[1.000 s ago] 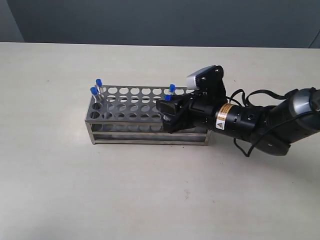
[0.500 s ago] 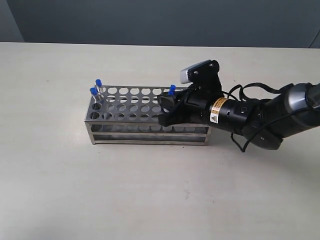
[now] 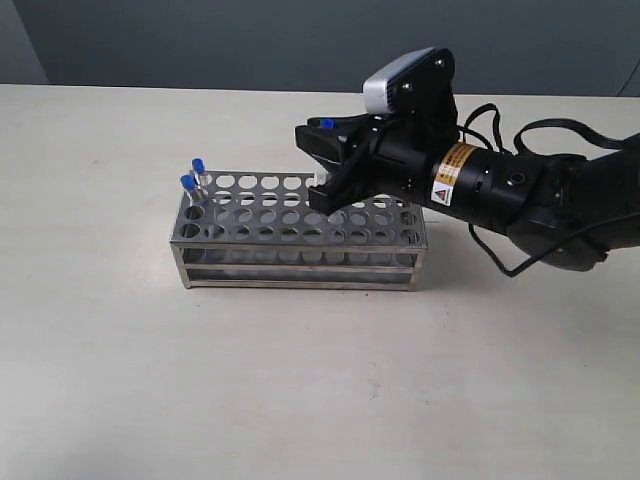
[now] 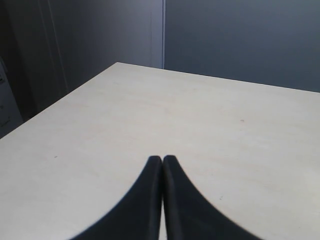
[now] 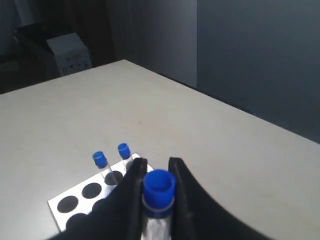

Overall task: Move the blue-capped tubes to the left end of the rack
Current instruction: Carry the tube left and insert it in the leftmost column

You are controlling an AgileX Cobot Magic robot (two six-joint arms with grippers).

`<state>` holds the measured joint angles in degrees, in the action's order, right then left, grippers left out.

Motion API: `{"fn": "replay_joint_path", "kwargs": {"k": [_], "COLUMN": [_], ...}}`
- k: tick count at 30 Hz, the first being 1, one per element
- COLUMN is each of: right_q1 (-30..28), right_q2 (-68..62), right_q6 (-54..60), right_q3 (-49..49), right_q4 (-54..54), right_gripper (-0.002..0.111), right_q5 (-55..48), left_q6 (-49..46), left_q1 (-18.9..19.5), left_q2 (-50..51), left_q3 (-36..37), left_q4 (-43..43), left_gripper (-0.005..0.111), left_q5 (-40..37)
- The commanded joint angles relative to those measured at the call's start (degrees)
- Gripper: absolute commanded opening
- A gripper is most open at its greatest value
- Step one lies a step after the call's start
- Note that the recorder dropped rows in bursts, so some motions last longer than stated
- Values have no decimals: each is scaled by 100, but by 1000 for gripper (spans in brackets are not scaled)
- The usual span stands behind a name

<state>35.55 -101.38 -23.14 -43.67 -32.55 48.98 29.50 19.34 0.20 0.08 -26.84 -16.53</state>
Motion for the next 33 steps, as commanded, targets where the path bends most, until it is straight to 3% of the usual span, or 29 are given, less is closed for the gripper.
{"fn": "replay_joint_path", "kwargs": {"k": [1,9,19,24,33], "right_q1": [-9,133,1370,1380,1380], "right_q2": [162,174,-1016,-1457,-1897], "right_q6": [65,-110,-110,-84,-84], "right_q3": [-5,-678,-2169,-2609,-2862], "right_q4": [-42,-502,-704,-682,-680], "right_gripper": [-1,-1,-1,-1,-1], "right_q5": [68,-273,-743,-1264,-1117], "left_q6": [10,10,10,10,10], "left_q1": [7,7,7,7,7], "left_q2": [-20,-20,-20,-20,-20], "left_q3": [-8,-8,-8,-8,-8], "left_q4": [23,23,23,23,-1], "left_gripper": [1,1,1,1,1], "left_q5": [-15,-15,-15,-15,-3]}}
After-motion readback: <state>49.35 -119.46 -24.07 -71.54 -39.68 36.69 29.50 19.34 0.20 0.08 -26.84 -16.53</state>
